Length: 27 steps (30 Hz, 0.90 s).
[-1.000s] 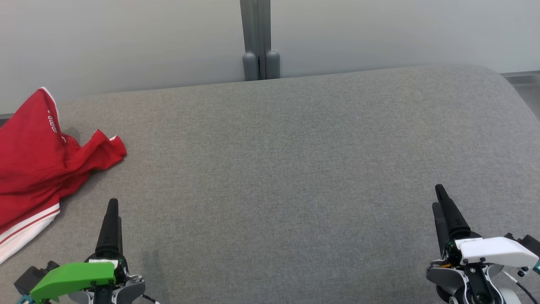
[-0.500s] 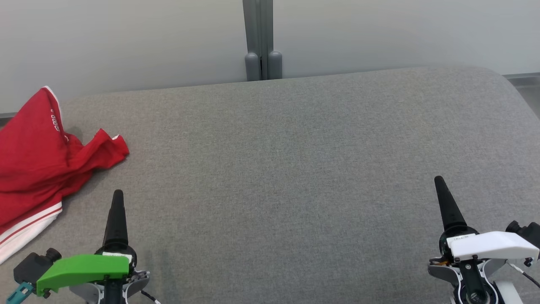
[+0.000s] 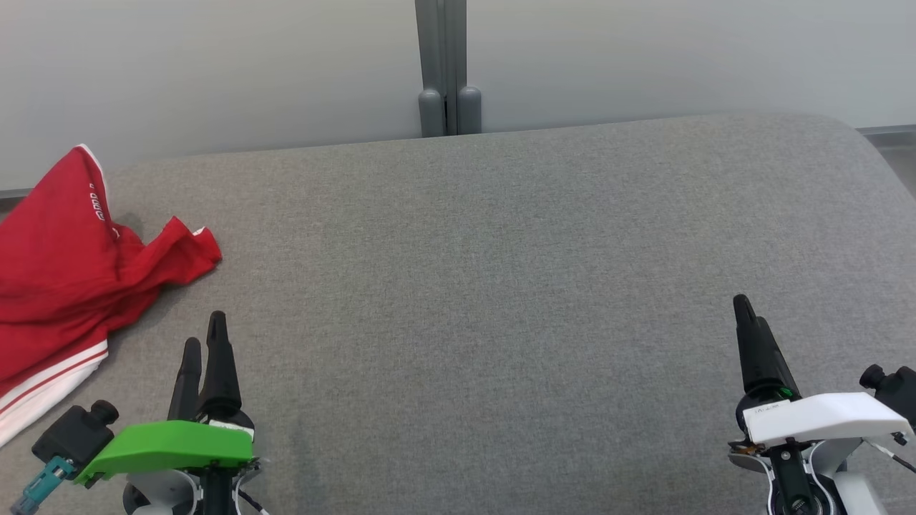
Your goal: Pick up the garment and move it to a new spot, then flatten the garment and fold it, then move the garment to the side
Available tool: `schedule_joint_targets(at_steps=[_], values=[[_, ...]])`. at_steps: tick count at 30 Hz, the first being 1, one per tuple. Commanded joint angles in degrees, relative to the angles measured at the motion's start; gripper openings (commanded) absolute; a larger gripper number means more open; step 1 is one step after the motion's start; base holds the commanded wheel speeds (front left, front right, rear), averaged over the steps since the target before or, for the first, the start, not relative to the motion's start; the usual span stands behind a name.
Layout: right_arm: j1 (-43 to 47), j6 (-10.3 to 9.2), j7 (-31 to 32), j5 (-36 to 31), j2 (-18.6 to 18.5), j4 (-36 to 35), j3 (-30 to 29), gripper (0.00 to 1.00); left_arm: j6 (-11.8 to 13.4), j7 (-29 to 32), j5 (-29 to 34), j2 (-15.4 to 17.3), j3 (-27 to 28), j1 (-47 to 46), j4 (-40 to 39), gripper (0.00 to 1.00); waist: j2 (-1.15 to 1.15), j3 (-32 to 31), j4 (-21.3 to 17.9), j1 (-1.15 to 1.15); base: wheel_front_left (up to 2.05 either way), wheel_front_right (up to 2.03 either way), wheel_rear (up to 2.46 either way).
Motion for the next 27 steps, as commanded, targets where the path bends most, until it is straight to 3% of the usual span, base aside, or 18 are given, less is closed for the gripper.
schedule_joint_targets(at_steps=[1,27], values=[[-0.33,0.02,-0.77,-2.04,-0.47,-1.21,0.26,1.0,0.43,-0.64,2.77,0.43,-0.22,-1.21,-0.87,1.0,0.0,0.03,0.04,0.0,0.0,0.0,0.0],[0.4,0.03,-4.87,-20.61,-1.38,-3.02,1.74,1.0,3.16,-4.72,23.94,0.56,-3.1,-0.54,-1.52,1.0,0.0,0.38,0.85,0.0,0.0,0.0,0.0]])
